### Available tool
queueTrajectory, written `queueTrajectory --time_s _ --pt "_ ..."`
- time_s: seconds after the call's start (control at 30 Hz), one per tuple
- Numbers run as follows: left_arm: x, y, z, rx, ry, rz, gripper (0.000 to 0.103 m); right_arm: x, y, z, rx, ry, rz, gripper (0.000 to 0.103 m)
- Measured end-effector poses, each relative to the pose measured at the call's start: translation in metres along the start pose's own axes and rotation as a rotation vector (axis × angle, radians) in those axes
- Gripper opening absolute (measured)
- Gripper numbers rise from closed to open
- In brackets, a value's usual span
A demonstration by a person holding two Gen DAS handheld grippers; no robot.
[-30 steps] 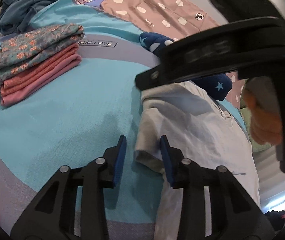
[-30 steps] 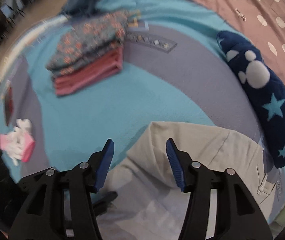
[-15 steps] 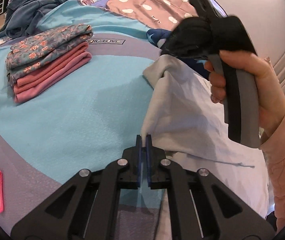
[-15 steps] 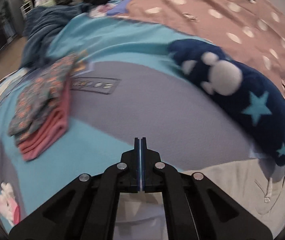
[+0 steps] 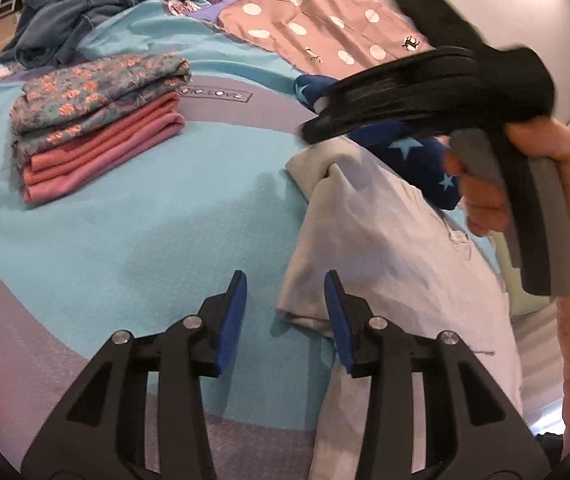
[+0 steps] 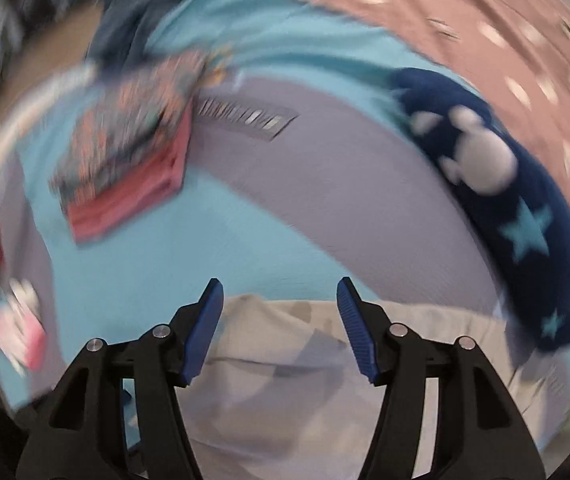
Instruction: Fold small clothes
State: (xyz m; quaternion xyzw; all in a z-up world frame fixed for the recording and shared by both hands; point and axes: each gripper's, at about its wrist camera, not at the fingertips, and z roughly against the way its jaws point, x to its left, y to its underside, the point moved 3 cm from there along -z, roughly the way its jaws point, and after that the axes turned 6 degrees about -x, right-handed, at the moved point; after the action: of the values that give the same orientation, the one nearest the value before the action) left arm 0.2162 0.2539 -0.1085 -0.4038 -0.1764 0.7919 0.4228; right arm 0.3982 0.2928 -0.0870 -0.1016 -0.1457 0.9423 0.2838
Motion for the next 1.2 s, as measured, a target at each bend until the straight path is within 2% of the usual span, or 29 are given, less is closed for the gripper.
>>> queueTrajectory --time_s 0.07,0.1,0.13,0.17,0.2,0.3,0.37,0.4,0.43,0.5,0.53,0.6,0.63,0.73,0.8,0.83,0.9,0.97,1.03,1.1,1.17,1.2 --pt "-0.002 0.001 -0.003 0.012 0.024 0.001 0.033 0.017 -0.002 -0.015 0.072 0.06 0.108 0.059" --pt "-0.004 0.002 -0.006 0.024 0.044 -0.006 0.02 0.026 -0.002 -0.023 0.102 0.092 0.153 0.049" --pt "-0.006 0.004 -0.007 0.035 0.054 -0.014 0.013 0.038 -0.001 -0.03 0.141 0.117 0.214 0.038" --pt "-0.008 0.005 -0.008 0.041 0.052 -0.022 0.012 0.046 0.002 -0.034 0.164 0.121 0.26 0.011" --pt "-0.009 0.006 -0.008 0.04 0.044 -0.03 0.006 0.056 0.003 -0.034 0.181 0.143 0.308 0.002" --pt "-0.009 0.005 -0.004 0.032 0.054 -0.023 0.005 0.051 0.001 -0.026 0.178 0.261 0.273 0.002" --pt "-0.011 0.006 0.0 0.027 0.048 -0.031 0.004 0.032 -0.011 -0.012 0.124 0.287 0.127 0.002" --pt "-0.013 0.007 0.002 0.023 0.041 -0.043 0.004 0.019 -0.018 -0.004 0.078 0.278 0.045 0.002" --pt "-0.014 0.007 0.003 0.017 0.038 -0.051 0.004 0.005 -0.024 0.005 0.014 0.215 -0.049 0.002" --pt "-0.015 0.006 0.003 0.017 0.028 -0.064 0.004 -0.001 -0.025 0.008 -0.043 0.149 -0.078 0.001" --pt "-0.013 0.007 0.001 0.028 0.019 -0.061 0.004 -0.004 -0.025 0.007 -0.078 0.167 -0.065 0.0" --pt "-0.008 0.008 -0.002 0.053 0.019 -0.037 0.005 -0.019 -0.024 0.011 -0.177 0.258 -0.095 0.0" --pt "-0.007 0.009 -0.003 0.058 0.02 -0.036 0.005 -0.028 -0.023 0.013 -0.194 0.259 -0.128 0.0" --pt "-0.005 0.006 0.002 0.033 0.004 -0.049 0.01 -0.06 -0.011 0.031 -0.258 0.185 -0.266 0.009" --pt "-0.005 0.003 0.007 -0.011 -0.033 -0.064 0.02 -0.076 0.012 0.052 -0.313 0.157 -0.319 0.025" --pt "-0.004 0.001 0.01 -0.039 -0.051 -0.07 0.027 -0.078 0.021 0.058 -0.333 0.156 -0.325 0.029" --pt "-0.002 -0.002 0.015 -0.073 -0.066 -0.072 0.03 -0.086 0.066 0.082 -0.398 0.164 -0.308 0.043" --pt "-0.001 -0.004 0.018 -0.084 -0.054 -0.06 0.033 -0.091 0.112 0.099 -0.419 0.203 -0.282 0.048" --pt "-0.002 -0.005 0.02 -0.097 -0.042 -0.058 0.04 -0.103 0.172 0.109 -0.404 0.223 -0.303 0.048" --pt "-0.009 -0.005 0.023 -0.121 -0.034 -0.085 0.044 -0.128 0.231 0.115 -0.383 0.212 -0.418 0.048" --pt "-0.018 -0.004 0.026 -0.141 -0.027 -0.122 0.046 -0.168 0.306 0.123 -0.359 0.148 -0.667 0.048" --pt "-0.023 -0.003 0.027 -0.151 -0.018 -0.142 0.047 -0.179 0.331 0.124 -0.353 0.113 -0.756 0.049"
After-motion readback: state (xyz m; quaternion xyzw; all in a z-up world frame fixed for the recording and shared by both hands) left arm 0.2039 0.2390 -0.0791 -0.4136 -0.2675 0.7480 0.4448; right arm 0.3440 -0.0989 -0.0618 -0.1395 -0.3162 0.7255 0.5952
